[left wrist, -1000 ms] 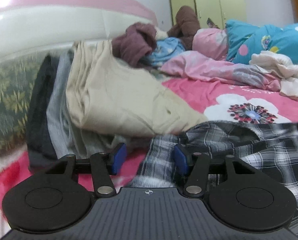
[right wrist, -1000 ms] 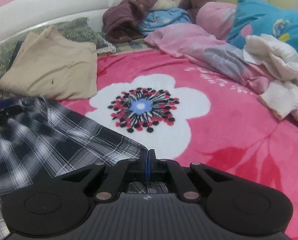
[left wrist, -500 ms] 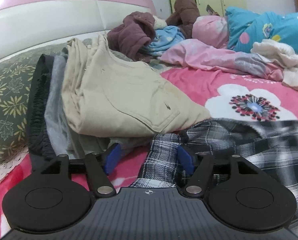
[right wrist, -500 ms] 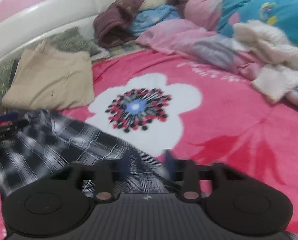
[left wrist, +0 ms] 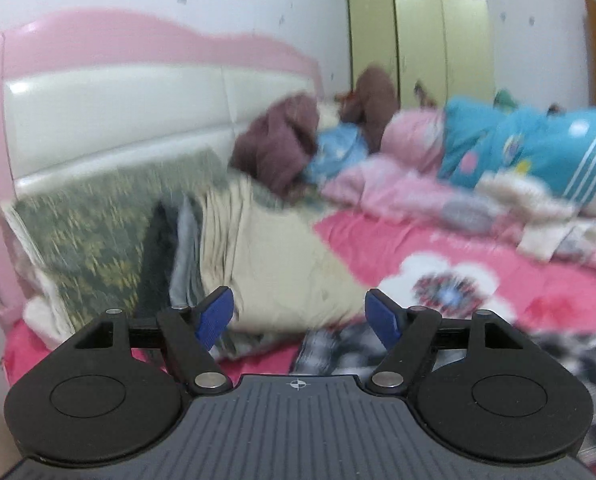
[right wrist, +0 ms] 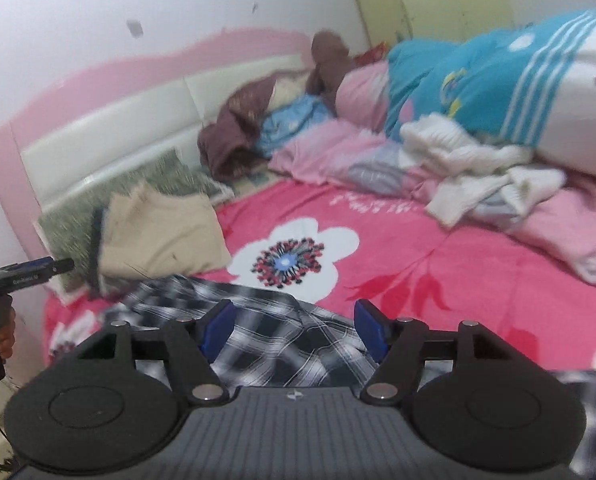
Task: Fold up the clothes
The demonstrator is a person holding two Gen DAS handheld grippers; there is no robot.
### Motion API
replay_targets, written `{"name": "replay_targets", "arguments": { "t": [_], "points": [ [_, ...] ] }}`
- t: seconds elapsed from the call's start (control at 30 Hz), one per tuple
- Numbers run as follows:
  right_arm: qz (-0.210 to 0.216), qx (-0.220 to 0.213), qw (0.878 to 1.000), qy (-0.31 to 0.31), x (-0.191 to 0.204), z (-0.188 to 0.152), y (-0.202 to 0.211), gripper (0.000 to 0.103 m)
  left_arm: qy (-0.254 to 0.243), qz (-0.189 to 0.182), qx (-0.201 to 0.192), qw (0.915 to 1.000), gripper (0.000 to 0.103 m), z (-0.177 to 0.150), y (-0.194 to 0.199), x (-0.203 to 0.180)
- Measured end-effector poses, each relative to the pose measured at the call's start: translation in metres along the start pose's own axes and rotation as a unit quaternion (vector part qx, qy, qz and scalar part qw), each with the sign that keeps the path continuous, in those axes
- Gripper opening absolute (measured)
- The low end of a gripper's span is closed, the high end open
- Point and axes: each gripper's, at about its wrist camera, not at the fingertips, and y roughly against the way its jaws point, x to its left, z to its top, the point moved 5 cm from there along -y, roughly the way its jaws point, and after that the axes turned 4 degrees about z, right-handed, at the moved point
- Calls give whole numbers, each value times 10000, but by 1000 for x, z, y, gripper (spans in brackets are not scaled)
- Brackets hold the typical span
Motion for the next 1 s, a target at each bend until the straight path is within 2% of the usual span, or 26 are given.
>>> {"name": "replay_targets", "arguments": {
  "t": [0.1, 0.3, 0.47, 0.57, 0.67, 0.9, 0.93, 1.0],
  "points": [
    [59, -236, 9997, 39, 12, 1, 41, 72, 166, -154, -313, 9993, 77, 28, 43, -7],
    [294, -682, 9971, 193, 40, -6, 116, 74, 250, -561, -800, 9949, 78, 81, 124, -45],
    [369, -1017, 9933, 396, 58, -18, 164, 74, 203, -1119, -945, 9890, 83, 98, 189, -81],
    [365, -1156, 9918, 393, 64, -27, 188, 75, 186, -1472, -915, 9847, 85, 87, 216, -94],
    [257, -1193, 9920, 334, 67, -38, 201, 75, 291, -1799, -883, 9793, 91, 62, 229, -101],
    [-169, -1044, 9939, 298, 62, -59, 202, 75, 969, -1939, -576, 9745, 93, -33, 175, -120],
    [-247, -974, 9944, 320, 59, -59, 196, 75, 1110, -1942, -464, 9736, 92, -44, 163, -125],
    [-365, -834, 9951, 390, 52, -57, 181, 75, 1376, -1948, -164, 9710, 83, -66, 132, -137]
  ]
}}
